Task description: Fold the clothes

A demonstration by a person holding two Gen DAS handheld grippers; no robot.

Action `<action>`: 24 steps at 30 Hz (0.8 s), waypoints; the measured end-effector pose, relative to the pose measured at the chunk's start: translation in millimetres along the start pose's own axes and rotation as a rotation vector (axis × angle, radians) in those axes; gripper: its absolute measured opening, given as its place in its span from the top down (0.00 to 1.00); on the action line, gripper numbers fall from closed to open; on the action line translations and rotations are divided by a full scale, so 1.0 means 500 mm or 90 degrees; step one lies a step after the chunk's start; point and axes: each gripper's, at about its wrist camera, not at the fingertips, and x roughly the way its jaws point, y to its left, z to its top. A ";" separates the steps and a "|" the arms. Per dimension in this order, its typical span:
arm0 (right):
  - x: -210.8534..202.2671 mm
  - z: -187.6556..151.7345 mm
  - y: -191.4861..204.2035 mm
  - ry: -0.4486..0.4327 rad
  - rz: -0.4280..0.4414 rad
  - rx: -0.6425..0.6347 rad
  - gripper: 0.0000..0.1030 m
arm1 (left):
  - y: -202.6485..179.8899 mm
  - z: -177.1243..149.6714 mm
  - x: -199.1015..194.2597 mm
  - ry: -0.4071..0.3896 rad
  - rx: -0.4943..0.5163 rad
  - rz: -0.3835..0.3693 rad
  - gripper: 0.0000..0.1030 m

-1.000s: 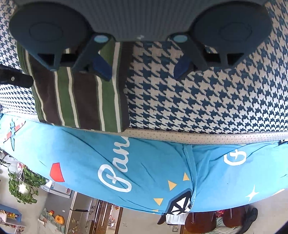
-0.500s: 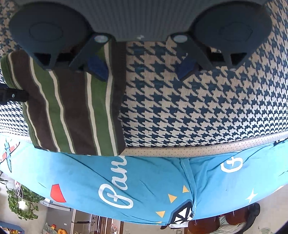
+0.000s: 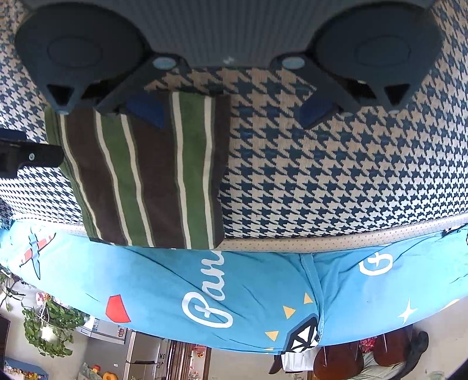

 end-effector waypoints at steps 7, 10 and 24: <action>-0.052 -0.035 -0.024 -0.005 -0.003 0.059 0.10 | -0.007 -0.032 -0.042 0.015 0.013 -0.004 0.00; -0.066 -0.050 -0.026 0.003 -0.002 0.037 0.08 | -0.012 -0.047 -0.058 0.019 0.020 -0.003 0.00; -0.100 -0.130 -0.014 0.065 0.020 0.007 0.06 | -0.018 -0.076 -0.115 0.020 0.029 0.016 0.00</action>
